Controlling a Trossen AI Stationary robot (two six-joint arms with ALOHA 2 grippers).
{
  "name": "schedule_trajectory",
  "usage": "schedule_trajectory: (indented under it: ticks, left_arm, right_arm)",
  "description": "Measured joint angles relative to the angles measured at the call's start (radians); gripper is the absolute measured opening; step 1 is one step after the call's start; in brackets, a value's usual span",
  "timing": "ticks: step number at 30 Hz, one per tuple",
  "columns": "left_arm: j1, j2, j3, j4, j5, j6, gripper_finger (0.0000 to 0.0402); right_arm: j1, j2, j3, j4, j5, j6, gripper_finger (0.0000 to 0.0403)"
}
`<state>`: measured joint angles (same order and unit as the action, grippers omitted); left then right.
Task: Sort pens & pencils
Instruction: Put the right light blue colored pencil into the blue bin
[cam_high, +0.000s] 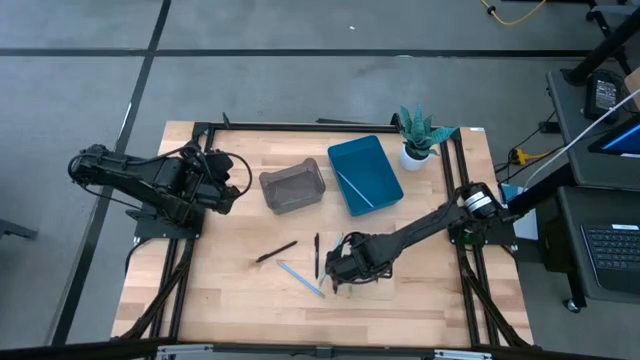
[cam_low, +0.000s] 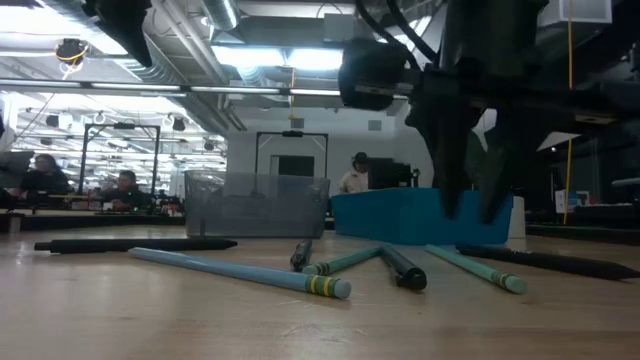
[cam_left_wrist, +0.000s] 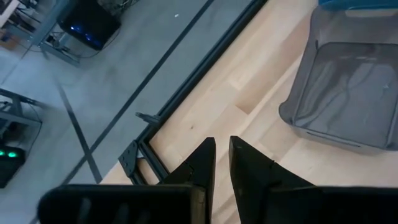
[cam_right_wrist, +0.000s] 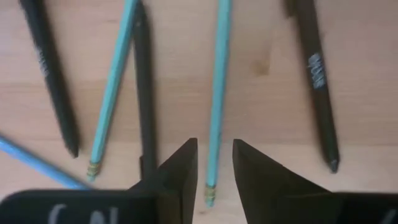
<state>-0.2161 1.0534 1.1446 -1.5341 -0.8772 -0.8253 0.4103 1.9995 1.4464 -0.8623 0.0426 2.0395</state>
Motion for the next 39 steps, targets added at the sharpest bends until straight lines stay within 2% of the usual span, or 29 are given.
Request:
schedule_trajectory:
  ticks: [20,25,32,39]
  left_arm:
    - [0.000,0.000,0.000,0.001,-0.002,0.050,0.0041]
    - [0.000,0.000,0.000,0.001,-0.002,0.051,0.0041]
    - [0.000,0.000,0.000,0.001,-0.004,0.051,0.0041]
    - [0.000,0.000,0.000,0.000,-0.004,0.051,0.0041]
  right_arm:
    - [-0.003,0.037,-0.006,0.016,0.014,-0.007,0.0103]
    - [-0.007,0.068,-0.007,0.045,0.001,-0.010,0.0103]
    - [-0.018,0.103,-0.003,0.079,-0.069,-0.032,0.0104]
    - [-0.016,0.105,0.006,0.067,-0.065,-0.034,0.0104]
